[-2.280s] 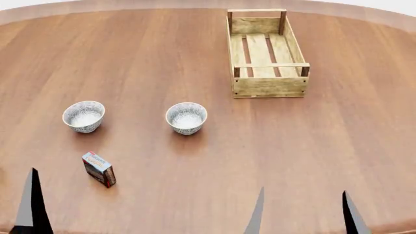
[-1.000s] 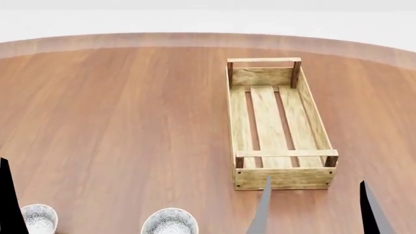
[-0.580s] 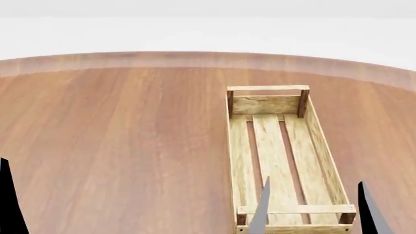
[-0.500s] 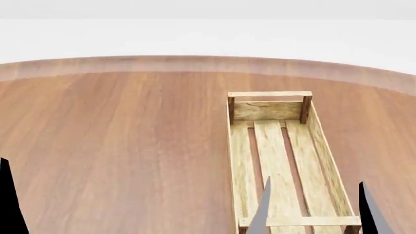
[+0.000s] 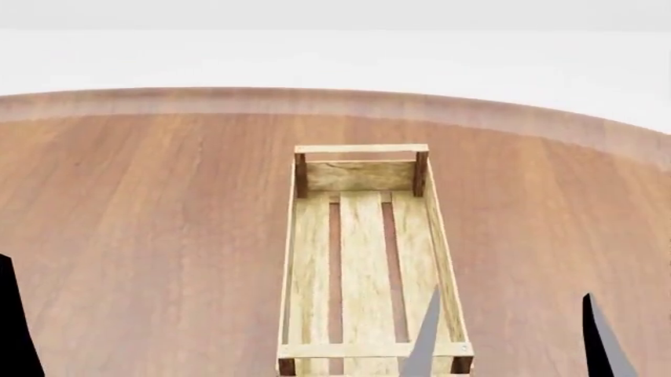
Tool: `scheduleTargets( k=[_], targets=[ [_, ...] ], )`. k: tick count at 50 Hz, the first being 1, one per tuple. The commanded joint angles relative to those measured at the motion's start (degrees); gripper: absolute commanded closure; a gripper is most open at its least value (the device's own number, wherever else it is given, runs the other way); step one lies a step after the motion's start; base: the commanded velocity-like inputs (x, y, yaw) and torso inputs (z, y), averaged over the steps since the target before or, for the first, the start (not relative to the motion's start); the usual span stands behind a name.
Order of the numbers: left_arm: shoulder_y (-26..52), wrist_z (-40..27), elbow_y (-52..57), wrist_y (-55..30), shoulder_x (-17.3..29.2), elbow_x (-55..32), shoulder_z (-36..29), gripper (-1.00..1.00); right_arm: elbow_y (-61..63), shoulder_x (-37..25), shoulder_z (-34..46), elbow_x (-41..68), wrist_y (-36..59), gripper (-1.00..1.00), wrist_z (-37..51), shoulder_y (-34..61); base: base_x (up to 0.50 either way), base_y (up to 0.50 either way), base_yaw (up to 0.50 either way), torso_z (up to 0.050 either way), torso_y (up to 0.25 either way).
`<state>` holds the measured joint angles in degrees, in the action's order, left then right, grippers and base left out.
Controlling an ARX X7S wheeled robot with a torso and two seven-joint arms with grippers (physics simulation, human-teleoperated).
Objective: Stack the right bowl on the left bowl and place them in the tray.
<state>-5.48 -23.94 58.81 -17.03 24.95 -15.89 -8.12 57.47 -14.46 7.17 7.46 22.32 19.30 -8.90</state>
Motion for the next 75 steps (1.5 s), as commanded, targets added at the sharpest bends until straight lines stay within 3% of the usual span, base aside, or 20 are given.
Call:
scheduleTargets(
  k=[1, 7, 9, 11, 53, 56, 75],
  targets=[
    [0.1, -1.1, 0.1, 0.2, 1.0, -0.4, -0.3, -1.00, 0.4, 0.1, 0.1, 0.8, 0.4, -1.00, 1.0, 0.7, 0.00, 0.00, 0.00, 0.000, 0.000],
    [0.4, -1.7, 0.2, 0.0, 1.4, -0.6, -0.7, -1.00, -0.6, 0.3, -2.0, 3.0, -1.0, -1.00, 1.8, 0.0, 0.00, 0.00, 0.00, 0.000, 0.000],
    [0.5, -1.8, 0.2, -0.4, 1.7, -1.1, -0.7, -1.00, -0.2, -2.4, 3.2, -4.3, 3.1, -1.00, 2.0, 1.3, 0.00, 0.00, 0.27, 0.000, 0.000],
    [0.6, -2.1, 0.2, -0.4, 1.8, -1.2, -0.7, -1.00, -0.1, -2.3, 3.5, -4.4, 3.5, -1.00, 2.2, 1.5, 0.00, 0.00, 0.50, 0.000, 0.000],
    [1.2, -5.8, 0.7, 0.6, 5.2, -3.0, -2.4, -1.00, 0.6, -3.9, 3.7, -2.6, 3.1, -1.00, 4.5, 1.4, 0.00, 0.00, 0.50, 0.000, 0.000],
    [0.8, -5.6, 0.3, 2.0, 5.5, -3.5, -2.4, -1.00, 0.0, -2.7, 1.0, 1.8, 1.3, -1.00, 4.5, 0.8, 0.00, 0.00, 0.29, 0.000, 0.000],
    [1.9, -7.4, -0.3, 1.3, 6.8, -5.3, -3.3, -1.00, -0.5, -3.7, 1.7, 2.6, 0.3, -1.00, 5.0, 1.0, 0.00, 0.00, 0.00, 0.048, 0.014]
  ],
)
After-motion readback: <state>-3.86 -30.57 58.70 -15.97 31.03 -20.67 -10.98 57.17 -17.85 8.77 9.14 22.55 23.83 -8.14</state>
